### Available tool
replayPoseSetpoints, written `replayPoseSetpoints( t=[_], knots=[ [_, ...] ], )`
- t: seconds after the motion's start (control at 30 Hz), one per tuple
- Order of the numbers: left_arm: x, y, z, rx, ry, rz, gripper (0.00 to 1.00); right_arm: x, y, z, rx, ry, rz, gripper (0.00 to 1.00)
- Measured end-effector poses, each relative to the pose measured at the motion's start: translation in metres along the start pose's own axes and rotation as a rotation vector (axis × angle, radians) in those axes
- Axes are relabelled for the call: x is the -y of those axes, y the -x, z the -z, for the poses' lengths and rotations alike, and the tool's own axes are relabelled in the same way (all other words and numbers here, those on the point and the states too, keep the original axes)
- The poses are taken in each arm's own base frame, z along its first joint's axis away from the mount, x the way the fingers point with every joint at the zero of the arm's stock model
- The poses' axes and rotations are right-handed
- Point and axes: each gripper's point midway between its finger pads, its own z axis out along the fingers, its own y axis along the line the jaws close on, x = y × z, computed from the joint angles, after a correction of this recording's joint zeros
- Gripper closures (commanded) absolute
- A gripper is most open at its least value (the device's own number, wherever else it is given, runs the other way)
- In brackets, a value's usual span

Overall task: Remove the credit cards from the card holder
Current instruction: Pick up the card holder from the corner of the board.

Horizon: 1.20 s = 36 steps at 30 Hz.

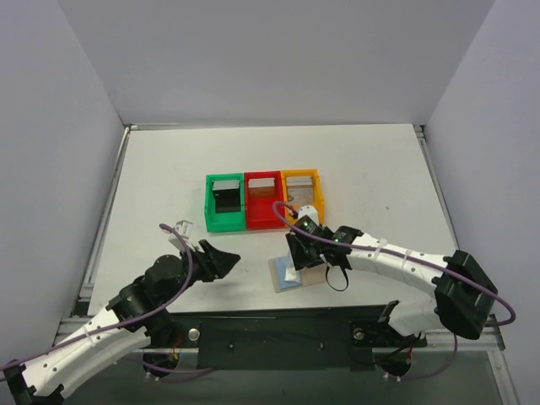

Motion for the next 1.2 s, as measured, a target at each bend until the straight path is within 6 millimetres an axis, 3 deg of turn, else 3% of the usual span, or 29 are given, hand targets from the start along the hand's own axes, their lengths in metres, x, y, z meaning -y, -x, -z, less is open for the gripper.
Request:
replayPoseSetpoints(
  t=[0.1,0.27,0.53,0.63,0.7,0.83,1.2],
  knots=[
    [0.001,0.0,0.0,0.002,-0.003,0.002,0.34,-0.008,0.008,0.016,0.045,-0.011,0.055,0.47],
    [-0.003,-0.002,-0.002,-0.001,0.002,0.005,0.34,-0.051,0.027,0.03,0.085,0.039,0.146,0.39],
    [0.001,0.002,0.002,0.02,-0.026,0.015,0.34,-0.044,0.001,-0.007,-0.036,-0.056,0.188,0.33],
    [0.004,0.004,0.005,0.029,-0.038,0.019,0.34,-0.041,-0.007,-0.016,-0.067,-0.08,0.185,0.23],
    [0.004,0.004,0.005,0.031,-0.04,0.021,0.34,-0.04,-0.011,-0.02,-0.078,-0.087,0.18,0.21],
    [0.002,0.003,0.007,0.031,-0.038,0.026,0.34,-0.039,-0.016,-0.024,-0.092,-0.096,0.168,0.23],
    [0.0,0.003,0.009,0.031,-0.035,0.035,0.34,-0.042,-0.02,-0.031,-0.086,-0.077,0.129,0.49]
  ],
)
